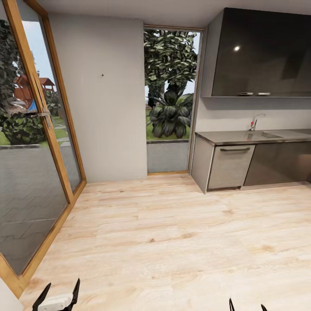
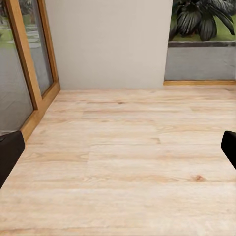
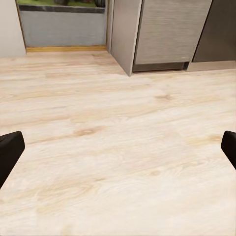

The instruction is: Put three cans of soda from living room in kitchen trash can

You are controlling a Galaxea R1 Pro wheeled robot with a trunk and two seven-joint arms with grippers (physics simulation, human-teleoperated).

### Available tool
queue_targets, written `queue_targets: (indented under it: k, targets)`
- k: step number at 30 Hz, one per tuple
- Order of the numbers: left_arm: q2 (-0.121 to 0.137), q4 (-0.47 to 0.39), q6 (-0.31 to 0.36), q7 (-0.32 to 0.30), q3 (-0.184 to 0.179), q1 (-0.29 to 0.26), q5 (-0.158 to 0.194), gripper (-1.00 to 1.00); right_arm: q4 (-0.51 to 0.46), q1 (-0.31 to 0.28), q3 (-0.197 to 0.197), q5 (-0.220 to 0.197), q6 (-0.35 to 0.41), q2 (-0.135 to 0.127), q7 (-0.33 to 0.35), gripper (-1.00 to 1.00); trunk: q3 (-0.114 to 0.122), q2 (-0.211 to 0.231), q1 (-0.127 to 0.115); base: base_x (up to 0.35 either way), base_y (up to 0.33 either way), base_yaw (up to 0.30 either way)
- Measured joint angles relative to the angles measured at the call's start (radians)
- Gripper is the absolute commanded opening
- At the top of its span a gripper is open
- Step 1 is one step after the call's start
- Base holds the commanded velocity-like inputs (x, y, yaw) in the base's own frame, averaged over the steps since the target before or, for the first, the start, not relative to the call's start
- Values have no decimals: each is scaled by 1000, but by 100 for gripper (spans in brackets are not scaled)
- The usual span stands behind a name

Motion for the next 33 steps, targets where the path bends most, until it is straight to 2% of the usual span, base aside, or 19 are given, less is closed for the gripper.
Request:
queue_targets:
  k: [9,33]
  targets:
    - [0,1,0,0,-1,0,-1,100,4,0,0,0,0,1,0,100,1,0,0,0,0,-34]
    - [0,1,0,0,-1,0,-1,100,28,-3,0,0,0,3,0,100,20,0,0,0,0,-203]
